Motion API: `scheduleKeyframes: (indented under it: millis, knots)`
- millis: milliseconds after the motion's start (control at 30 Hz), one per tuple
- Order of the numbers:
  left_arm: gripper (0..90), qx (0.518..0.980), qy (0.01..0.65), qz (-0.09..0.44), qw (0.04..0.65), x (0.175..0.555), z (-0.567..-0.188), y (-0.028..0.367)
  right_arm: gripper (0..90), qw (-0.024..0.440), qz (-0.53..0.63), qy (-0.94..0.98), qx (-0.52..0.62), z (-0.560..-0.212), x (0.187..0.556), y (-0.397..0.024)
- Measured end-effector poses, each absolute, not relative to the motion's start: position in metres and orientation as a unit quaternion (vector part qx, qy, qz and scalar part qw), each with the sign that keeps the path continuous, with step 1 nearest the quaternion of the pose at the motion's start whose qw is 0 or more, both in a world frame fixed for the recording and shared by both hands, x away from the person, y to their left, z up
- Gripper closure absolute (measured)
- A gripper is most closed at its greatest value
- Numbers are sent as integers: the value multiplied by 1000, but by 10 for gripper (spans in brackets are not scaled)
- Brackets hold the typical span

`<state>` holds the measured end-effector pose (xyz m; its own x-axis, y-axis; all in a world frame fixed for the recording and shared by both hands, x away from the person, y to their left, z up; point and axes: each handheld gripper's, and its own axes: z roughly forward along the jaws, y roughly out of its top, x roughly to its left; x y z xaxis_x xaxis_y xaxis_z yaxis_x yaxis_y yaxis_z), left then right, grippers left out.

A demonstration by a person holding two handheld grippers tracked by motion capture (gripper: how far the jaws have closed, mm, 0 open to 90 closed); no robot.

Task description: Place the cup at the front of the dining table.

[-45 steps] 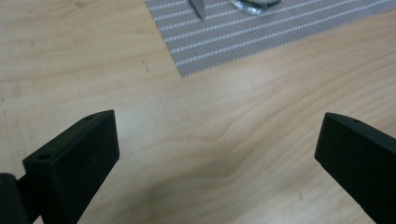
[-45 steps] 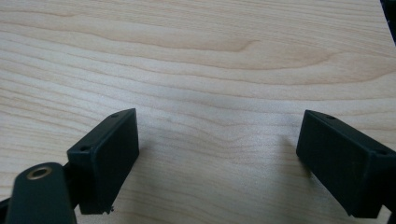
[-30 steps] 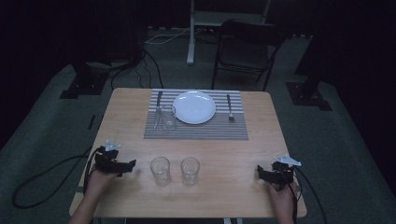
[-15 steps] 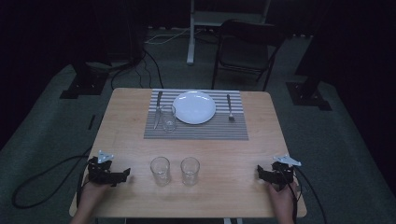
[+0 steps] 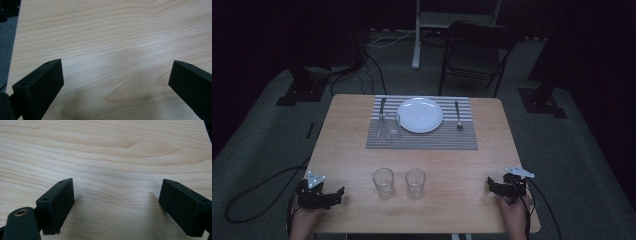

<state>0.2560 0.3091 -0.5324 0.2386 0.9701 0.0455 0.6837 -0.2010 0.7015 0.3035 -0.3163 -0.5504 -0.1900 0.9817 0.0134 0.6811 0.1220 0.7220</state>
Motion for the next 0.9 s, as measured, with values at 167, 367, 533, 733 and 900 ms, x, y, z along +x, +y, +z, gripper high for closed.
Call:
scheduleKeyframes:
  millis: [167,367,533,733,900]
  knots:
    - [3,719,577,243,303,247,-534,315,127,245,307,708,587,-550,304,-316]
    - [3,702,594,267,290,235,-534,318,127,245,307,708,587,-550,304,-316]
    - [3,691,605,279,281,230,-537,318,127,245,307,708,587,-550,304,-316]
    - [3,660,633,297,274,228,-540,319,127,245,307,708,587,-550,304,-316]
    - [3,649,639,306,277,225,-542,319,127,245,307,708,587,-550,304,-316]
